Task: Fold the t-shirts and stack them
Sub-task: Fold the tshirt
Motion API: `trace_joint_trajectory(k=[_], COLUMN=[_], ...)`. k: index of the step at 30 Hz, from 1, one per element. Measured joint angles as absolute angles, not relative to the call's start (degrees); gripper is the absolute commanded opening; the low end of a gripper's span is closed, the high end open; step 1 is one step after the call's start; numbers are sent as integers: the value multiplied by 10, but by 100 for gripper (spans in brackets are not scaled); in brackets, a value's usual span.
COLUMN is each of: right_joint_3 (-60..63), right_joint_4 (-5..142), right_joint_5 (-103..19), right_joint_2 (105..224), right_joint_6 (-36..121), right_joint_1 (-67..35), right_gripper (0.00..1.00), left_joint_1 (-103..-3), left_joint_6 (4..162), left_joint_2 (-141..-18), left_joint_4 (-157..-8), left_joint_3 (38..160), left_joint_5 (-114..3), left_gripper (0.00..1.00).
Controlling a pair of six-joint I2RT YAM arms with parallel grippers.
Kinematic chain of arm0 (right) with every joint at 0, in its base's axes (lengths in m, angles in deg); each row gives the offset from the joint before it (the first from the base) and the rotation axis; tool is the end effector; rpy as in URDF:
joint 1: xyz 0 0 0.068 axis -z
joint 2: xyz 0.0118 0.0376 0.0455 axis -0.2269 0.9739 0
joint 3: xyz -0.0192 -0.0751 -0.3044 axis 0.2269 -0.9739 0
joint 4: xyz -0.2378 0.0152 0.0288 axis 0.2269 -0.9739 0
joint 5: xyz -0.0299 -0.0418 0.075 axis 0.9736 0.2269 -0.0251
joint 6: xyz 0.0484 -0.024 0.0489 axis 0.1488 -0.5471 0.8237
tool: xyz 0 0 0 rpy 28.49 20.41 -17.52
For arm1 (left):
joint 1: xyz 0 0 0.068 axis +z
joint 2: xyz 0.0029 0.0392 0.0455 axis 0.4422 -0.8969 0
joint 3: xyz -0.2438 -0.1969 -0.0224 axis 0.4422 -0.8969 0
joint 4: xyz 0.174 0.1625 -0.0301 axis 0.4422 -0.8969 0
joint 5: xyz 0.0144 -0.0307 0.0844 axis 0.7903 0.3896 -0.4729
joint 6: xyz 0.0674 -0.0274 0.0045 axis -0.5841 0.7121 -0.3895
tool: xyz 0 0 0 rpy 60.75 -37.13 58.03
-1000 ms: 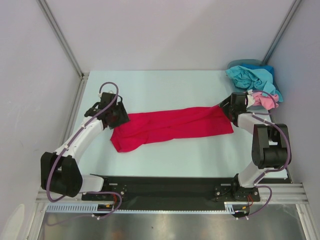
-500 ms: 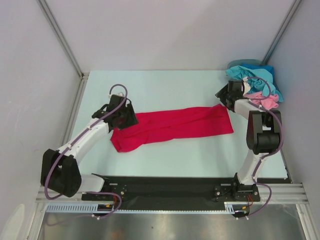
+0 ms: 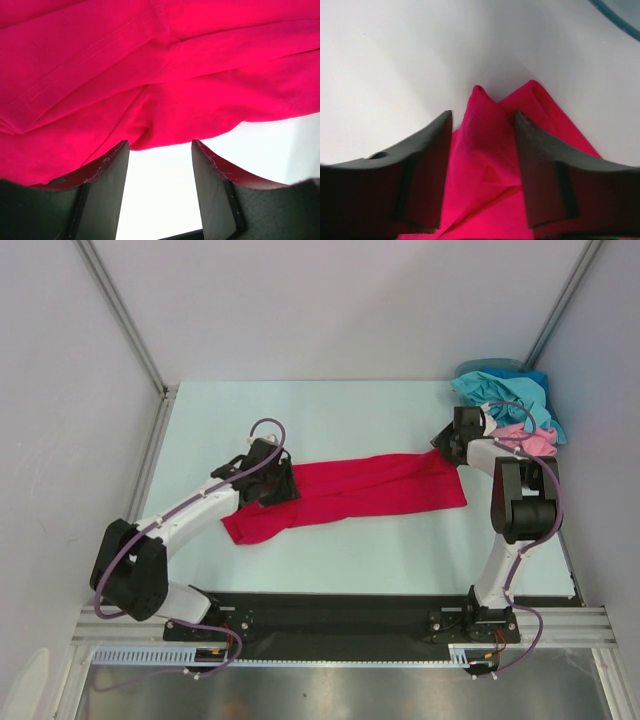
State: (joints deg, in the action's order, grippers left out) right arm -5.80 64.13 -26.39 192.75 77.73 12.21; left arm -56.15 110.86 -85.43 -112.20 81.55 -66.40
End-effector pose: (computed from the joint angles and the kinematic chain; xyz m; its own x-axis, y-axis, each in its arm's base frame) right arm 0.4226 -0.0019 0.2065 -0.4749 0.6590 -0.5833 0.5443 0.7408 0.3937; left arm 0.2417 -0.1358 0.2617 -0.8458 -0.2391 -0.4769 -0.0744 0.9381 -0.3383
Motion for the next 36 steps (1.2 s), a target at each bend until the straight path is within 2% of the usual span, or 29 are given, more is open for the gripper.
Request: trace_joint_trajectory(k=[1, 2, 4, 5, 8, 18, 25, 36], right_joint_3=[-59, -59, -61, -61, -61, -61, -83, -230], right_joint_4=[642, 642, 642, 642, 642, 638, 643, 675], right_joint_5=[-265, -265, -267, -268, -270, -265, -251, -224], right_joint_2=[1928, 1928, 1928, 1928, 1928, 1919, 1839, 1709], right_joint_6=[777, 777, 778, 779, 780, 778, 767, 783], right_joint_1=[122, 122, 122, 122, 122, 118, 103, 84], right_gripper=[47, 35, 23, 13, 0, 0, 0, 0], left_joint_1=[-562, -562, -562, -563, -565, -577, -591, -600], left_joint_6=[1109, 1109, 1109, 1109, 1109, 1109, 1109, 1109], left_joint_2=[-854, -854, -854, -854, -854, -854, -849, -835], left_joint_4=[-1121, -1121, -1120, -1120, -1120, -1120, -1121, -1129], left_joint_3=[815, 815, 815, 815, 815, 815, 815, 817], left_joint_5=[-666, -666, -667, -667, -670, -683, -686, -690], left_gripper=[58, 59, 58, 58, 58, 57, 57, 56])
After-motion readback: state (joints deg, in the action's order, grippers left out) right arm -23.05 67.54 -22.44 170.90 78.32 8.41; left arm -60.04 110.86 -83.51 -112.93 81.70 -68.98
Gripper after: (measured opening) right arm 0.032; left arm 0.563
